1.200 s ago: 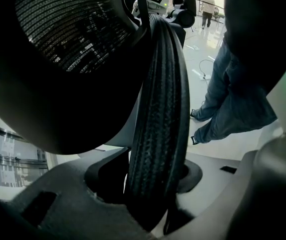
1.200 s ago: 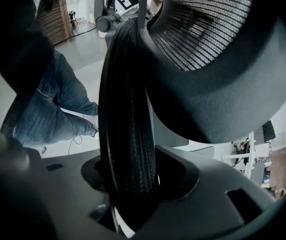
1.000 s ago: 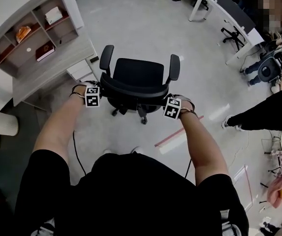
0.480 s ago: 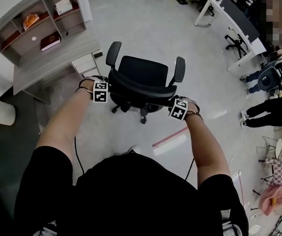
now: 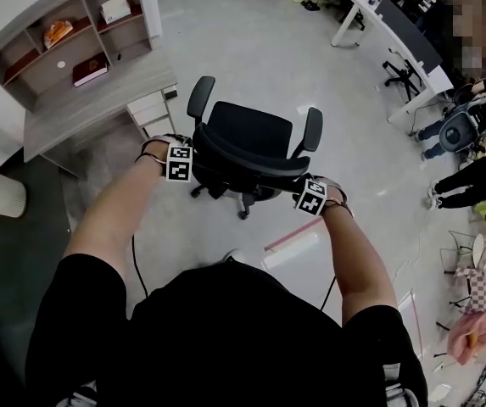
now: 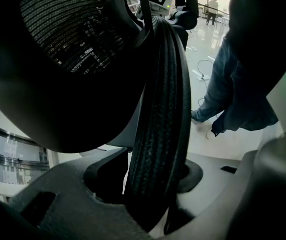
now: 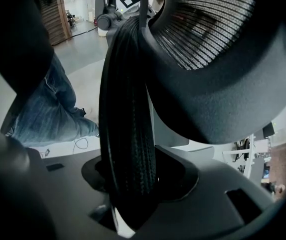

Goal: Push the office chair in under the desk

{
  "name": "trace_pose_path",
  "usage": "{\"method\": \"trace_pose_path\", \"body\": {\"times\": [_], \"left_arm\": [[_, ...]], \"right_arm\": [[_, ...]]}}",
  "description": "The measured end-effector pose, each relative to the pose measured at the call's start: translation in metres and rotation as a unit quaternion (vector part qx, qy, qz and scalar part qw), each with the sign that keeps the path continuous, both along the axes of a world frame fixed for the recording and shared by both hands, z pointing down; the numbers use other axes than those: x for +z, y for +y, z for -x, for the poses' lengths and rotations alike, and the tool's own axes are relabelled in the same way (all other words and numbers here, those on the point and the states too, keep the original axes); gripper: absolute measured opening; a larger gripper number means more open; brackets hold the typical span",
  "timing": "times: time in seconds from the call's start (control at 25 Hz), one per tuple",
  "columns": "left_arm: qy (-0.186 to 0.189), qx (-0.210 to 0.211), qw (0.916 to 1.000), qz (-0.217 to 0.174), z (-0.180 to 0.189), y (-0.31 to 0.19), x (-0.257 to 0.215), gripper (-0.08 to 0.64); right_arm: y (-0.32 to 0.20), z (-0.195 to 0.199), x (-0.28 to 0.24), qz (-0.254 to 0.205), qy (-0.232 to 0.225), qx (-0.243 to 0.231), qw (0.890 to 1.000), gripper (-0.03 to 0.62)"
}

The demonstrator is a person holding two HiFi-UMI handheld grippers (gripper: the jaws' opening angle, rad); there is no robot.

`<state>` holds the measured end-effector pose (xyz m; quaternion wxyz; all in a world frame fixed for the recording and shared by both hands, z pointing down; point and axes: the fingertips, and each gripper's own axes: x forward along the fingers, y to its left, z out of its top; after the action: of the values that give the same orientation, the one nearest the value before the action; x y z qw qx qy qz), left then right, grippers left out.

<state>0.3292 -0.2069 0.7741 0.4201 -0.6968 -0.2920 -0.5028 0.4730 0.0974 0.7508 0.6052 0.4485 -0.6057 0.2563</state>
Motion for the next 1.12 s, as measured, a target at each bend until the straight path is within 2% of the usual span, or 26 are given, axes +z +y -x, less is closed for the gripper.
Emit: {"method": "trace_pose_path", "body": {"times": [0.44,1.12], "left_arm": [[-0.007,0.007,0.9999,-0.001,0.045,0.018,0.003,0.198],[0.0,-0.019,0.9998,0.008,0.138,0.047,0.0,0.193]], "right_arm": [[0.02,0.047,0.003,0.0,0.006,0.012,1.0,0.179],[0.039,0.122,-0.001,0.014,0.003,-0.024,1.0,0.181]]}}
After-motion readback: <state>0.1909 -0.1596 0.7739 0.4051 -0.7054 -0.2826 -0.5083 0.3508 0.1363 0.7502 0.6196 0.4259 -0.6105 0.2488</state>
